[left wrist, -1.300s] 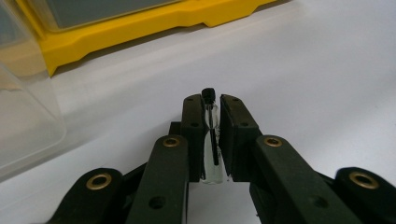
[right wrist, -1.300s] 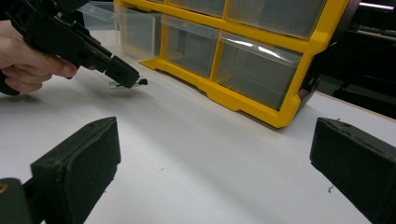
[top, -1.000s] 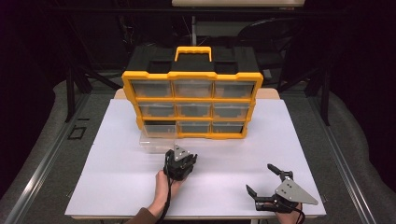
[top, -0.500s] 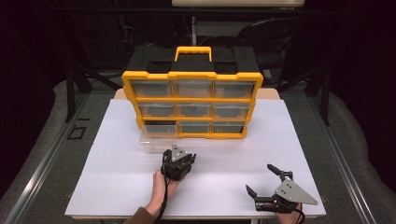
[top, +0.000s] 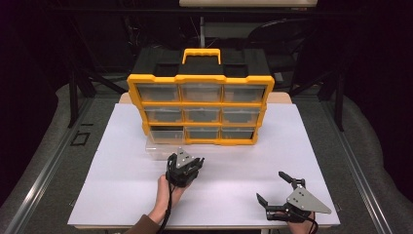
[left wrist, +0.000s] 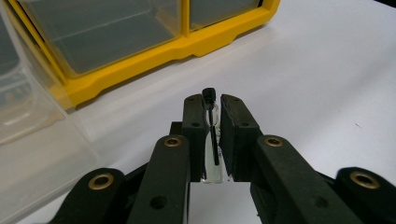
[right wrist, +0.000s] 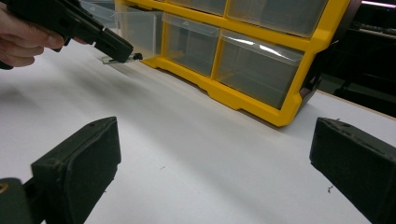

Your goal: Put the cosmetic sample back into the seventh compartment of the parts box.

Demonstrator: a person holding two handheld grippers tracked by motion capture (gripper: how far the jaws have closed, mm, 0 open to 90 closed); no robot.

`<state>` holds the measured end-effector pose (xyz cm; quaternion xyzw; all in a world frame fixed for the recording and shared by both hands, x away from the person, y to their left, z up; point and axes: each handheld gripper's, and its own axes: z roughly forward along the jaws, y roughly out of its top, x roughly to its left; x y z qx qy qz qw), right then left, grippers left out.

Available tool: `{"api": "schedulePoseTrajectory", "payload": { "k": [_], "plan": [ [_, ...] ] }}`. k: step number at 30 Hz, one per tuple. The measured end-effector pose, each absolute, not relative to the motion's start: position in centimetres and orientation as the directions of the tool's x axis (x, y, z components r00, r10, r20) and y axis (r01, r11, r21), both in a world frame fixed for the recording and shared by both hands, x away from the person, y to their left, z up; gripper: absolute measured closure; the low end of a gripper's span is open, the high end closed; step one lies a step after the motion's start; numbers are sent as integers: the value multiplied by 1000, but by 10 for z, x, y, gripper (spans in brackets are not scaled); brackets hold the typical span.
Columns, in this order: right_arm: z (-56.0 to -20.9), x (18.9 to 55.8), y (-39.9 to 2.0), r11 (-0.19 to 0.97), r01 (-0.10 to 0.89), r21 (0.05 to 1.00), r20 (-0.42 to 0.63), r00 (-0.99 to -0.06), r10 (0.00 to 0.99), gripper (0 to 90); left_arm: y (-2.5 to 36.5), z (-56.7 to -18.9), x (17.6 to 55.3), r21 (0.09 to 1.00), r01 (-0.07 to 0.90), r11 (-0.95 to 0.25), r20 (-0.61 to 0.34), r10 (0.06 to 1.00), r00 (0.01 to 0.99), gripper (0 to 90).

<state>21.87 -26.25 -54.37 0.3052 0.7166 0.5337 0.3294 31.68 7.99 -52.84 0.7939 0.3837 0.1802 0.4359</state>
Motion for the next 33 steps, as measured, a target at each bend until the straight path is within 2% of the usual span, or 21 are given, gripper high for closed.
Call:
{"api": "schedulePoseTrajectory", "payload": {
  "k": [33],
  "plan": [
    [-546, 222, -261, 244, 110, 964, -127, -613, 780, 2, 104, -499, 325, 869, 404, -286, -46, 766, 642, 806]
  ]
}}
